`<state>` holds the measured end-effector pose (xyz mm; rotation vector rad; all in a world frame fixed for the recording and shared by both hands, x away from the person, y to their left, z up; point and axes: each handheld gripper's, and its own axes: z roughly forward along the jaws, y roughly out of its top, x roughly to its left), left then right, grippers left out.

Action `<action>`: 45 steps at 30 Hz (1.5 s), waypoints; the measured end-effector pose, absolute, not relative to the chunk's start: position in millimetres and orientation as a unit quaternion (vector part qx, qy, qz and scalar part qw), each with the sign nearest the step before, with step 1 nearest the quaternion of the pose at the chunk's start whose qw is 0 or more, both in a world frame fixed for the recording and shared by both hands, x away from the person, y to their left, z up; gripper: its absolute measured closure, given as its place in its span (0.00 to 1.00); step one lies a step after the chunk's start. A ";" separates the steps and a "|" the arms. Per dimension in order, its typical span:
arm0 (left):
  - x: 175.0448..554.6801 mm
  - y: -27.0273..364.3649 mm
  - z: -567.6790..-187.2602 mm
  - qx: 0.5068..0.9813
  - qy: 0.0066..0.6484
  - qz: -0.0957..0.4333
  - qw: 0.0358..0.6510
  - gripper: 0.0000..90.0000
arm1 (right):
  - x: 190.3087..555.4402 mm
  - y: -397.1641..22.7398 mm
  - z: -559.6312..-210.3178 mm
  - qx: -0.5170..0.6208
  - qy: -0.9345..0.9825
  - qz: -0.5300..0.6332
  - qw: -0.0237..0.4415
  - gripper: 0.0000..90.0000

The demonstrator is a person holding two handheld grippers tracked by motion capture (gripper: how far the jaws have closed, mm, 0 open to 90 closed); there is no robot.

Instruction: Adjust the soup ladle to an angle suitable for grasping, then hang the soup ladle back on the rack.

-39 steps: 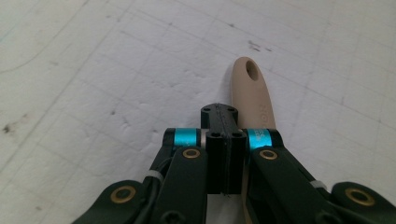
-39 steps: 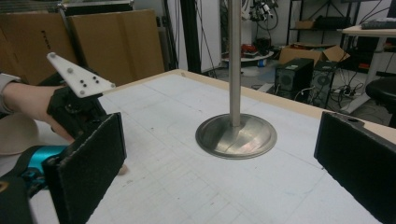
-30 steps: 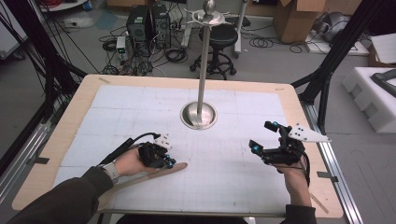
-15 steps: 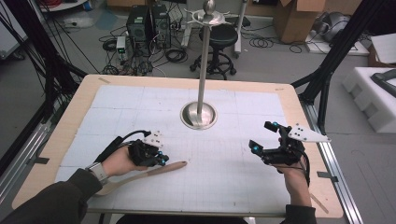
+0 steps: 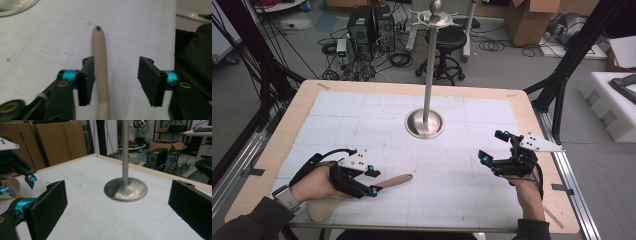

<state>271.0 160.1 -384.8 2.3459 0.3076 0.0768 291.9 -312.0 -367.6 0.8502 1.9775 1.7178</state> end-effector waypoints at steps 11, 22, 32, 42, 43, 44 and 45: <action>246.6 161.3 -384.5 0.934 0.115 0.052 0.335 0.19 | 292.2 -316.5 -367.6 0.308 0.701 0.612 0.196 0.01; 256.5 175.8 -381.6 0.937 0.140 0.078 0.311 0.27 | 292.4 -323.2 -369.1 0.316 0.697 0.612 0.199 0.01; 268.3 172.5 -392.5 0.950 0.155 0.068 0.262 0.35 | 293.6 -321.9 -369.4 0.314 0.698 0.612 0.197 0.01; 274.6 171.6 -399.7 0.960 0.165 0.049 0.220 0.48 | 295.4 -320.9 -369.9 0.312 0.700 0.613 0.195 0.01; 274.5 171.2 -399.5 0.961 0.169 0.048 0.215 0.52 | 295.3 -320.9 -369.8 0.312 0.699 0.613 0.195 0.01; 274.6 170.6 -399.4 0.962 0.170 0.049 0.209 0.52 | 295.2 -320.9 -369.8 0.312 0.699 0.613 0.195 0.01; 274.5 170.1 -399.2 0.964 0.166 0.049 0.200 0.55 | 295.0 -321.1 -369.8 0.313 0.699 0.613 0.194 0.01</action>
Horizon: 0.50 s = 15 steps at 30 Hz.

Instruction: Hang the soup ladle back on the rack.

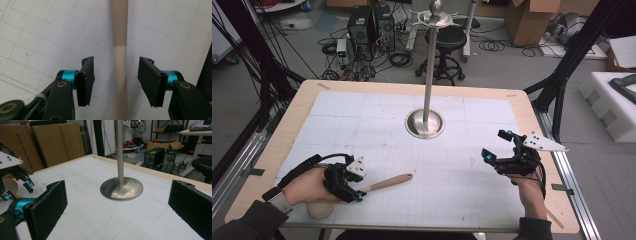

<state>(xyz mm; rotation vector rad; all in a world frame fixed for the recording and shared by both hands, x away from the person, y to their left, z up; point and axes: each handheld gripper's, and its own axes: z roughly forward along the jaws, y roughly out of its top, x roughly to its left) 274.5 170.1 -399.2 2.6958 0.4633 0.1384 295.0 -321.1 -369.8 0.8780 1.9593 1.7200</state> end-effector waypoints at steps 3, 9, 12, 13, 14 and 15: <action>275.1 169.0 -400.1 0.970 0.157 0.052 0.181 0.59 | 295.3 -321.3 -370.0 0.314 0.699 0.613 0.193 0.01; 275.8 168.5 -405.0 0.976 0.148 0.038 0.152 0.66 | 295.6 -320.0 -370.3 0.312 0.701 0.612 0.192 0.01; 275.3 168.2 -407.4 0.979 0.146 0.033 0.138 0.69 | 295.3 -320.1 -370.0 0.313 0.700 0.613 0.191 0.01; 275.0 167.7 -408.6 0.980 0.144 0.033 0.136 0.70 | 295.3 -320.2 -370.0 0.313 0.699 0.613 0.192 0.01; 275.6 167.1 -409.0 0.980 0.145 0.030 0.133 0.71 | 295.1 -320.2 -370.0 0.313 0.699 0.613 0.191 0.01; 275.7 166.2 -408.8 0.980 0.146 0.028 0.131 0.72 | 295.1 -320.1 -370.0 0.313 0.700 0.613 0.191 0.01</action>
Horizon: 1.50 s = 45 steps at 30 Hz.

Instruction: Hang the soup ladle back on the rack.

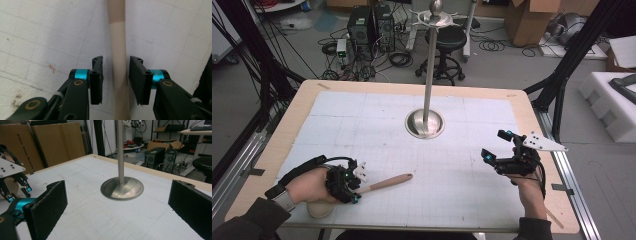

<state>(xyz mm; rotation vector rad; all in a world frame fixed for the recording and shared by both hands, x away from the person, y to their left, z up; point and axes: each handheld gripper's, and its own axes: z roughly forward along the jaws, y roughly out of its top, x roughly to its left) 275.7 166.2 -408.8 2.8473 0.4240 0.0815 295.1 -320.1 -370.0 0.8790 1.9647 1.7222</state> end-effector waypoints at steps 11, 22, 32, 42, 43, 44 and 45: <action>276.2 150.5 -407.5 0.985 0.145 0.024 0.085 0.85 | 295.4 -318.1 -370.5 0.310 0.703 0.611 0.192 0.01; 277.7 168.5 -407.3 0.973 0.173 0.026 0.151 0.87 | 295.2 -320.0 -370.4 0.312 0.701 0.611 0.192 0.01; 275.5 189.2 -387.8 0.942 0.217 0.037 0.254 0.87 | 294.8 -320.5 -370.2 0.312 0.701 0.612 0.192 0.01; 271.5 203.8 -379.9 0.897 0.252 0.051 0.360 0.87 | 294.2 -319.9 -370.1 0.313 0.701 0.611 0.193 0.01; 272.5 205.6 -378.6 0.896 0.251 0.048 0.362 0.87 | 294.3 -320.2 -370.1 0.313 0.701 0.611 0.193 0.01; 272.2 206.5 -377.8 0.891 0.255 0.050 0.372 0.87 | 294.4 -320.3 -370.2 0.313 0.701 0.611 0.193 0.01; 272.2 207.7 -376.8 0.887 0.256 0.055 0.381 0.87 | 294.5 -320.3 -370.3 0.314 0.701 0.611 0.193 0.01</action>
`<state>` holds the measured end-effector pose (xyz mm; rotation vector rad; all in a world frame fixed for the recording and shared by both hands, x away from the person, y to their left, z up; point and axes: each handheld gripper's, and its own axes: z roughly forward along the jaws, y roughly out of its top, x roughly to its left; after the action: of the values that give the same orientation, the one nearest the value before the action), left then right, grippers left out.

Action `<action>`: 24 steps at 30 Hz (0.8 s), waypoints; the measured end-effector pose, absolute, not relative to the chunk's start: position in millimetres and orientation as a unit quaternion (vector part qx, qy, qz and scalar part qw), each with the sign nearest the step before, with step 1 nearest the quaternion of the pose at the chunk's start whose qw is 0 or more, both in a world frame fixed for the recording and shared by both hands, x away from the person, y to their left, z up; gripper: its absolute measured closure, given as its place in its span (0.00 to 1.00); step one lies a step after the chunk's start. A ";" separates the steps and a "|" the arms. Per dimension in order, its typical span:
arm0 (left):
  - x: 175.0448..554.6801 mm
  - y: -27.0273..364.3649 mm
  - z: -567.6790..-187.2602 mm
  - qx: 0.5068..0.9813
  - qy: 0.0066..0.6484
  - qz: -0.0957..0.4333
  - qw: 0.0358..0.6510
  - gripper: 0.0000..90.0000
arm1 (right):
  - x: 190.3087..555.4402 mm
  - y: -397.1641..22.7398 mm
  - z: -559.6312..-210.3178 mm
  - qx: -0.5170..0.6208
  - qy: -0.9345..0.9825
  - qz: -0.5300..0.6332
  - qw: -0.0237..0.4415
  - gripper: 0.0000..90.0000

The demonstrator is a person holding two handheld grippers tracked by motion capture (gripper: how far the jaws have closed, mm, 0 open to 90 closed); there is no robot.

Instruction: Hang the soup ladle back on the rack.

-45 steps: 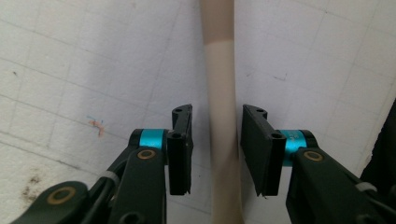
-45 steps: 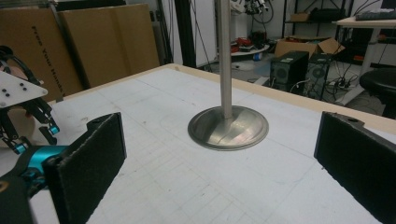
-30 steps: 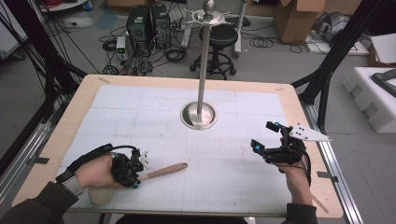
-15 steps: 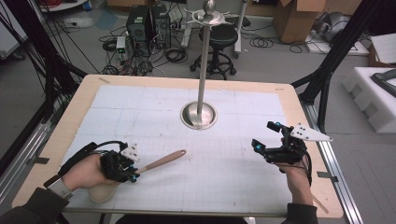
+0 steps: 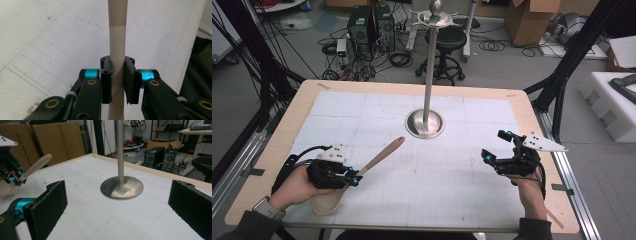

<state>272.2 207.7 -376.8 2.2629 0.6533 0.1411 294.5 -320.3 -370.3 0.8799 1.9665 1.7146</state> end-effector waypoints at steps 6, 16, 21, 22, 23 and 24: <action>274.4 214.4 -367.7 0.855 0.269 0.065 0.439 0.87 | 294.4 -319.4 -370.4 0.312 0.703 0.610 0.192 0.01; 280.5 216.0 -360.6 0.814 0.283 0.087 0.499 0.87 | 294.5 -319.2 -370.4 0.311 0.703 0.610 0.192 0.01; 287.9 212.9 -358.9 0.802 0.295 0.097 0.511 0.87 | 294.6 -318.8 -370.5 0.313 0.703 0.609 0.192 0.01; 290.4 212.9 -359.1 0.800 0.298 0.097 0.511 0.87 | 294.8 -318.8 -370.5 0.311 0.703 0.609 0.193 0.01; 292.2 212.8 -359.3 0.798 0.301 0.098 0.513 0.87 | 294.9 -318.7 -370.6 0.310 0.704 0.610 0.193 0.01; 293.6 212.8 -359.2 0.798 0.302 0.100 0.512 0.87 | 294.8 -318.6 -370.5 0.310 0.704 0.610 0.193 0.01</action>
<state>293.6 212.8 -359.2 1.9190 0.7261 0.2416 294.8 -318.6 -370.5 0.8691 1.9753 1.7113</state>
